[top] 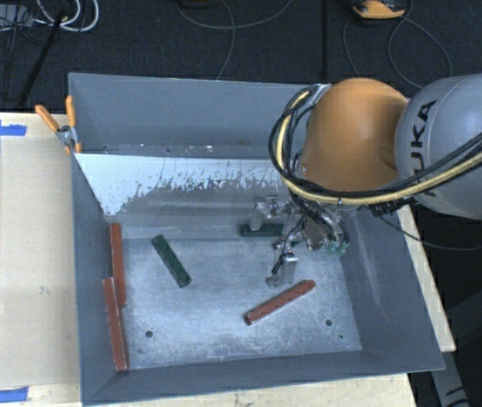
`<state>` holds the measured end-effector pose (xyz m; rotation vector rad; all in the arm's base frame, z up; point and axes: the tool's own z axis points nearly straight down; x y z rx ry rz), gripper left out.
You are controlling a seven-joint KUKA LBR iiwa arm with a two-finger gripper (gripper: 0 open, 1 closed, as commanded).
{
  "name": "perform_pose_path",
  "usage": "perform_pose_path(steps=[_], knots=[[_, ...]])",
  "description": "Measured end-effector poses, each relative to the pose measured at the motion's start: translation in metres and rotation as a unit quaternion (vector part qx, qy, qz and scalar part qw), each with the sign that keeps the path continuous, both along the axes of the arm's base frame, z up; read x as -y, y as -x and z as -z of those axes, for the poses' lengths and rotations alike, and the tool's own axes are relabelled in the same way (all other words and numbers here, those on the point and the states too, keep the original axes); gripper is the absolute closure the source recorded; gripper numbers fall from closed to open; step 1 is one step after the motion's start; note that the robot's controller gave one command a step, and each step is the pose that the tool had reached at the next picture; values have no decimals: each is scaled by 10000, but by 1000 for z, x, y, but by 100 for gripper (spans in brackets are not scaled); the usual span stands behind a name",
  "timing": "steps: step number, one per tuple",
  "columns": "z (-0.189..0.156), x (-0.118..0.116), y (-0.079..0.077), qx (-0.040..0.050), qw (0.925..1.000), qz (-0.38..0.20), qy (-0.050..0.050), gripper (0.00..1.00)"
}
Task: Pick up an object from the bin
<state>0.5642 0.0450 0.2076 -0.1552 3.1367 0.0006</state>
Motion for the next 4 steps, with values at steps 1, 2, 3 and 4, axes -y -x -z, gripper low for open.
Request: perform_pose_path(steps=[1,2,3,4], knots=[[95,70,30,-56,9990,-435,8,0],[141,68,37,-38,9986,-529,-5,0],[138,69,35,-18,9986,-523,-3,100],[-29,117,47,37,9979,-641,13,100]])
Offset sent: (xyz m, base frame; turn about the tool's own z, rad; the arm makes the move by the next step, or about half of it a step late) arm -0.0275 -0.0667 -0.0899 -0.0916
